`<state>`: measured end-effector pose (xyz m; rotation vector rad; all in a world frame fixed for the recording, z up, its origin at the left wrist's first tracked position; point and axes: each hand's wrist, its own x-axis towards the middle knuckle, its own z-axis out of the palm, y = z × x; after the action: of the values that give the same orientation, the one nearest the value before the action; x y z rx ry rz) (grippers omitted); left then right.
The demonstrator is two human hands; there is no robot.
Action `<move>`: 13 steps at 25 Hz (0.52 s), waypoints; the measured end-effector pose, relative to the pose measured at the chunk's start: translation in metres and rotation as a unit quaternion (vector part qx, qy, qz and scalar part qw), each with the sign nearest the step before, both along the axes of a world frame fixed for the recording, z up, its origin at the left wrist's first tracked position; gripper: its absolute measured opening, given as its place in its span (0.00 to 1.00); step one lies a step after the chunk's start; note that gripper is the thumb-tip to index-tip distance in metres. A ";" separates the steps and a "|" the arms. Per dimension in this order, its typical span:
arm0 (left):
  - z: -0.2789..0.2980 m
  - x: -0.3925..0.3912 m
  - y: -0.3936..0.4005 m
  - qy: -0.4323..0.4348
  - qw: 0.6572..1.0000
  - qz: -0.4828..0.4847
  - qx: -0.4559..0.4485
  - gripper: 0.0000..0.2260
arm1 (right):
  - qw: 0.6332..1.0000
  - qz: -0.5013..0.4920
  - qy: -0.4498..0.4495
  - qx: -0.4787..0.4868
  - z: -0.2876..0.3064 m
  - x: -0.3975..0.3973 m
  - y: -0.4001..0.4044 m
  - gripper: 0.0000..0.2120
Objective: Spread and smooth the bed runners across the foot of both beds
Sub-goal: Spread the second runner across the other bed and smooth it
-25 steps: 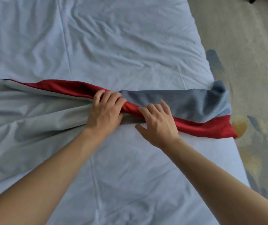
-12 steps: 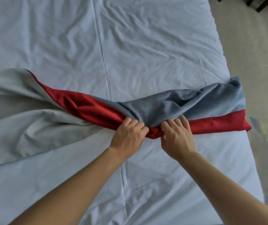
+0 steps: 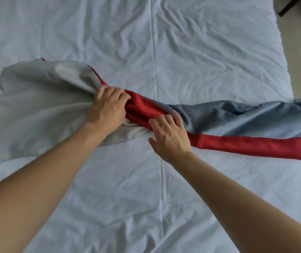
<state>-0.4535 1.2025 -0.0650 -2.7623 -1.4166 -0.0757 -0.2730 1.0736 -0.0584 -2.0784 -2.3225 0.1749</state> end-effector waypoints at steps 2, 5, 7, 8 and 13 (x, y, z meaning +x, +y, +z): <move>-0.003 -0.021 0.020 0.021 1.000 -0.004 -0.022 0.15 | 0.999 -0.024 -0.021 0.000 -0.003 -0.017 0.016 0.18; -0.016 -0.037 0.037 0.031 0.996 -0.063 -0.046 0.12 | 0.995 -0.077 -0.061 0.003 -0.013 -0.034 0.037 0.15; -0.024 -0.049 0.039 0.032 0.993 -0.103 -0.043 0.15 | 0.993 -0.094 -0.072 0.012 -0.022 -0.042 0.042 0.12; -0.026 -0.054 0.041 0.041 0.992 -0.118 -0.027 0.16 | 0.991 -0.102 -0.080 0.021 -0.024 -0.046 0.041 0.11; -0.020 -0.079 0.036 0.011 0.984 -0.174 0.037 0.10 | 0.986 -0.128 -0.088 0.062 -0.022 -0.064 0.012 0.08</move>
<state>-0.5328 1.2383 -0.0849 -2.9024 -0.8921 -0.1044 -0.3366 1.0858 -0.0801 -2.3860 -2.0594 -0.1601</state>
